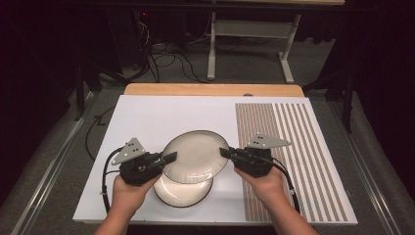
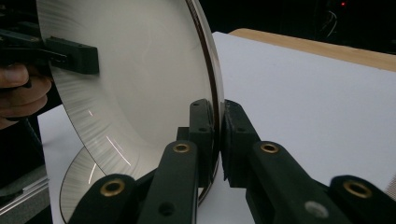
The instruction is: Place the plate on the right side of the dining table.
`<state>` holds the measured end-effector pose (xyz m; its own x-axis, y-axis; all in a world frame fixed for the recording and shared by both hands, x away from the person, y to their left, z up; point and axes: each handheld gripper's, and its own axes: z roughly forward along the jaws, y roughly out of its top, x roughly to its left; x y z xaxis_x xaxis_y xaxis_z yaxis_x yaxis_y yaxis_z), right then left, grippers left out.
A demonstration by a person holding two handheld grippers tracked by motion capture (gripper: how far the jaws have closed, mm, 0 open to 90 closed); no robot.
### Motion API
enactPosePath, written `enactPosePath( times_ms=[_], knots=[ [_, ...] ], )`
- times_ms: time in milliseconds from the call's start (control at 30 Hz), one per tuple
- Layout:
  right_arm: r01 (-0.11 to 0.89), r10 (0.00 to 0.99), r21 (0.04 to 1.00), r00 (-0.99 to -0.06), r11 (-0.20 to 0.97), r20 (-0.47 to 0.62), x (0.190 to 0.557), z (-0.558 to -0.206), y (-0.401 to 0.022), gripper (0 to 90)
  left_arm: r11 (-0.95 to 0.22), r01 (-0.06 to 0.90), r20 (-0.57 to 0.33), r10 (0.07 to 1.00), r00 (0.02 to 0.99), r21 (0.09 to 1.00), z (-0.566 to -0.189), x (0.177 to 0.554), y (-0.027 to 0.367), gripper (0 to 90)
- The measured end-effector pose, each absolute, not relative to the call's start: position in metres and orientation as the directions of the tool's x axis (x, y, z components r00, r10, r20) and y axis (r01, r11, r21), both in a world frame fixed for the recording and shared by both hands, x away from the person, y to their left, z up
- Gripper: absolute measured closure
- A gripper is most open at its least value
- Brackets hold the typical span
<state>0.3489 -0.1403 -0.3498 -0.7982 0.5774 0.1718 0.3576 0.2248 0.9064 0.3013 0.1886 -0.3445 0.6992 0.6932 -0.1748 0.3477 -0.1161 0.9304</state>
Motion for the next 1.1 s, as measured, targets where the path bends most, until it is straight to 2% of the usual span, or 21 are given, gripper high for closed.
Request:
enactPosePath(
  times_ms=[1100],
  knots=[
    [0.388, 0.717, 0.909, -0.676, 0.154, 0.167, 0.337, -0.352, -0.260, 85.7, -0.209, 0.362, -0.173, 0.599, 0.782, 0.909, -0.343, 0.342, 0.068, 79.5]
  ],
)
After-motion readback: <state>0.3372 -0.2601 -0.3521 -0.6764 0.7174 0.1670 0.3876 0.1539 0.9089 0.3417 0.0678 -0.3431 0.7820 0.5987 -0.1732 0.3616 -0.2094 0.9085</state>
